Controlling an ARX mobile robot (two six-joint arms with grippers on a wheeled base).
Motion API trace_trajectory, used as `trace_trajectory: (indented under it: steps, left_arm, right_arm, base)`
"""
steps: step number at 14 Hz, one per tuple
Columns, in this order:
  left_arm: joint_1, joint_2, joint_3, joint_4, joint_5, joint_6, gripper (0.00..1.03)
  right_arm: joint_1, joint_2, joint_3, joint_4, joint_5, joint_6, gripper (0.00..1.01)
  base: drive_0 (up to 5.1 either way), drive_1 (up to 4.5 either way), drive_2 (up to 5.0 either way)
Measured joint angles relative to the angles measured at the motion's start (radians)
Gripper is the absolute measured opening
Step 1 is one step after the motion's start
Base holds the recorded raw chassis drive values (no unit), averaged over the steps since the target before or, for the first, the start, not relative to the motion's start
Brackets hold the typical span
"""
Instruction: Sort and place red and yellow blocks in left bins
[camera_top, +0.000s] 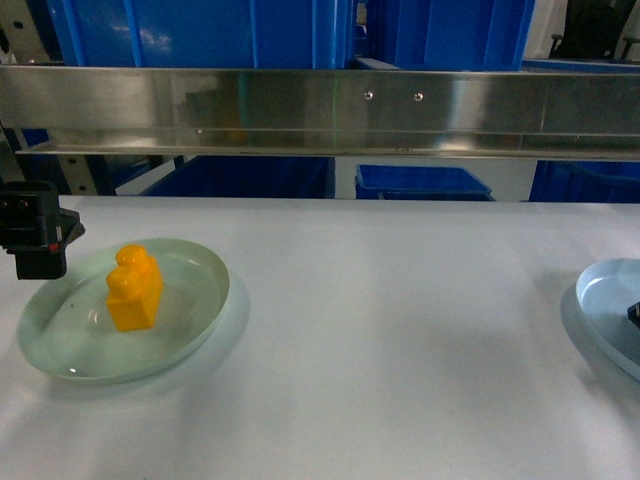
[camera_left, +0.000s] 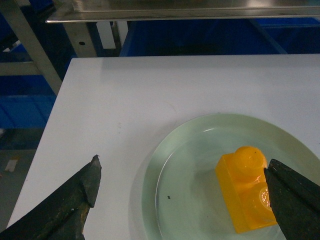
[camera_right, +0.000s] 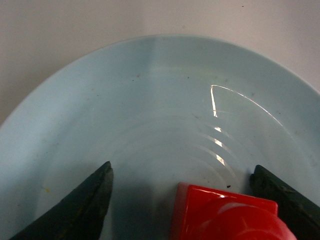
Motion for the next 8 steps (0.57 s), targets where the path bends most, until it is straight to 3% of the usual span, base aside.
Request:
trace_trajectory:
  steps: [2, 5, 8]
  left_arm:
    - [0.0, 0.0, 0.0, 0.0, 0.0, 0.0, 0.98]
    - [0.0, 0.0, 0.0, 0.0, -0.001, 0.0, 0.98]
    - [0.0, 0.0, 0.0, 0.0, 0.0, 0.0, 0.98]
  right_arm:
    - [0.003, 0.0, -0.004, 0.012, 0.009, 0.0, 0.57]
    - [0.014, -0.021, -0.014, 0.008, 0.027, 0.0, 0.33]
    - [0.019, -0.041, -0.019, 0.001, 0.029, 0.005, 0.3]
  base:
    - [0.0, 0.0, 0.0]
    - [0.0, 0.0, 0.0]
    - [0.0, 0.0, 0.0]
